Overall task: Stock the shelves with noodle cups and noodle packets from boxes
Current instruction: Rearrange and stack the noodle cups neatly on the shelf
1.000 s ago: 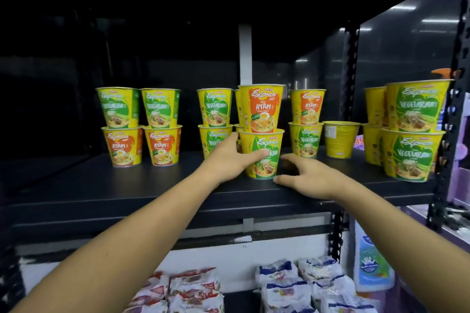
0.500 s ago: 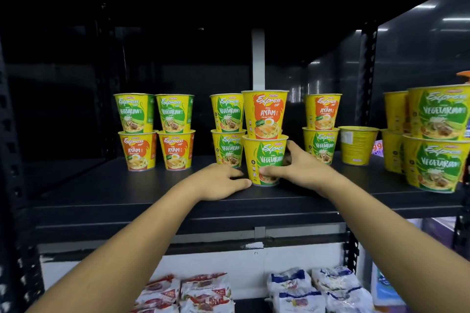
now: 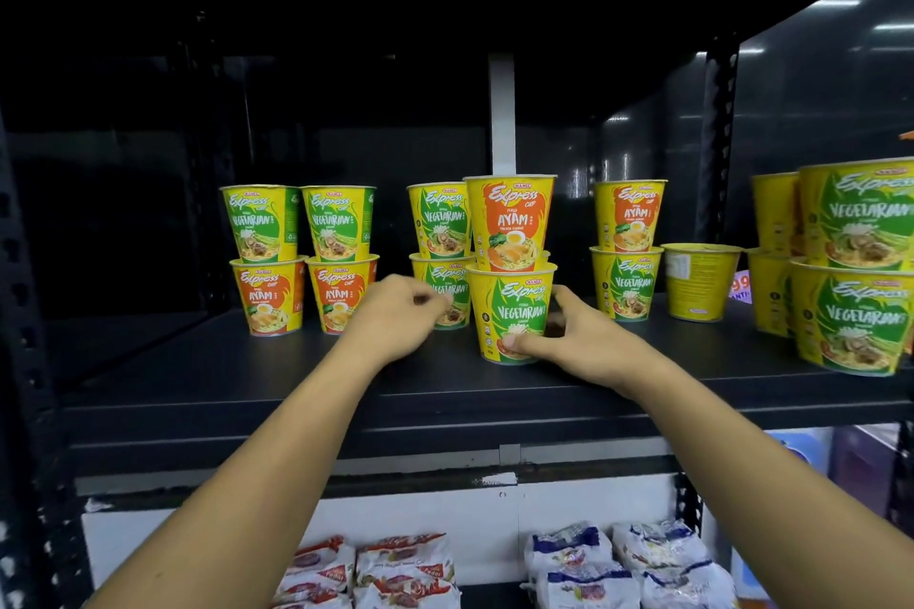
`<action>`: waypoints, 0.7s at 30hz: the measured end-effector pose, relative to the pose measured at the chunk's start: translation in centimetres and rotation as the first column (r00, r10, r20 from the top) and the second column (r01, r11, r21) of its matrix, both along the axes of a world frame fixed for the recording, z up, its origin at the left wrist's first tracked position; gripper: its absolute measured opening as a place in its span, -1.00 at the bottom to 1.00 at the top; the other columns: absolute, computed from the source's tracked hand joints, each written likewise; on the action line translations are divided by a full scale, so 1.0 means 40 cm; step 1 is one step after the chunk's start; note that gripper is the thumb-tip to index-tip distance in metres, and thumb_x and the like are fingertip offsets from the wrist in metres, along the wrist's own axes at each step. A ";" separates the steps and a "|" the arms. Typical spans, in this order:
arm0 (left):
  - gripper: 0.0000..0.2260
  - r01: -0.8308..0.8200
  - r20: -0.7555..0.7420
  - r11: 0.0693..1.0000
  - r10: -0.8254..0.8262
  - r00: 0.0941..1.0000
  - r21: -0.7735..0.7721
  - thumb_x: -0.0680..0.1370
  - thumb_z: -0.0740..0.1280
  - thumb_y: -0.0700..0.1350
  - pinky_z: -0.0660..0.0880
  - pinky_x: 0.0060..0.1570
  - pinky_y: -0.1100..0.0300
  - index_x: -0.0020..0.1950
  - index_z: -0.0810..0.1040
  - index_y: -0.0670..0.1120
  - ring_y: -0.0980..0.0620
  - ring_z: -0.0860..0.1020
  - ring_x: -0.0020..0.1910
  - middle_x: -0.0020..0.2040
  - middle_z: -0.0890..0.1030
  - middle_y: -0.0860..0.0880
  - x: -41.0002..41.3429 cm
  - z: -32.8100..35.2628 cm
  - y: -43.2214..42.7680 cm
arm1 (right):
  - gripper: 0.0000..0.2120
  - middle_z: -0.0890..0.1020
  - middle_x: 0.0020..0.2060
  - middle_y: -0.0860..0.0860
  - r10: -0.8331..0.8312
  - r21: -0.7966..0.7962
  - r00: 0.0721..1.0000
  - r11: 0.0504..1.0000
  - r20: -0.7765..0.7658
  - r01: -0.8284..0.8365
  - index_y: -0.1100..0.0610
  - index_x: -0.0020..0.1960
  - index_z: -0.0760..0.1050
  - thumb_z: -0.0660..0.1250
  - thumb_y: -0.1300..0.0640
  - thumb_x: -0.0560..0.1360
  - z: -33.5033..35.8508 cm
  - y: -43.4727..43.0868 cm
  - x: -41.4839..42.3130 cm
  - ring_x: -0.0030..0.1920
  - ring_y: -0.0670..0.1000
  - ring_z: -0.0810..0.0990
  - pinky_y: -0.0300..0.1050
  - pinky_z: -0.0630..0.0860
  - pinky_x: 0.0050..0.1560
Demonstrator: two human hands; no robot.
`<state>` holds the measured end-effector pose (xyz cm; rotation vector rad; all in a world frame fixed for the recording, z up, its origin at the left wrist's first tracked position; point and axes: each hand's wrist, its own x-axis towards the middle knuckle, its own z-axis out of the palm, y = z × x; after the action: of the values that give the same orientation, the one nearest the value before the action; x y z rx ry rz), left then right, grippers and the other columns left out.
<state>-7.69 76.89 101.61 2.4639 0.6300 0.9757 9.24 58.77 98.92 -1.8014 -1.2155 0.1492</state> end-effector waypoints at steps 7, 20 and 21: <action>-0.31 0.034 0.221 0.999 -0.024 0.975 -0.041 0.53 0.28 0.42 0.45 0.06 0.12 0.51 0.43 0.02 0.07 0.55 0.18 0.22 0.61 0.06 0.043 0.133 -0.089 | -0.23 0.59 0.28 -0.18 0.001 -0.003 1.000 1.000 0.004 -0.001 -0.11 0.46 0.29 0.55 -0.26 0.38 0.001 0.003 0.002 0.28 -0.17 0.54 -0.07 0.44 0.30; -0.40 0.180 0.315 0.967 -0.117 0.942 -0.179 0.37 0.57 0.31 0.60 0.02 0.13 0.29 0.47 0.11 0.15 0.62 0.08 0.12 0.63 0.16 0.112 0.154 -0.129 | -0.29 0.58 0.18 -0.23 0.007 0.002 1.000 1.000 0.018 -0.007 -0.13 0.43 0.30 0.54 -0.24 0.40 0.001 -0.006 -0.001 0.22 -0.19 0.54 -0.17 0.42 0.18; -0.43 0.182 0.338 0.968 -0.116 0.934 -0.172 0.38 0.57 0.29 0.59 -0.01 0.16 0.27 0.48 0.11 0.17 0.62 0.06 0.10 0.63 0.17 0.108 0.157 -0.133 | -0.30 0.59 0.15 -0.26 0.009 0.003 1.000 1.000 0.015 -0.009 -0.14 0.42 0.31 0.55 -0.23 0.40 0.001 -0.006 -0.001 0.19 -0.24 0.54 -0.20 0.42 0.16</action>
<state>-3.37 71.59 107.89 2.0770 0.4002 1.1626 9.20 58.52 98.96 -1.7971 -1.2341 0.1389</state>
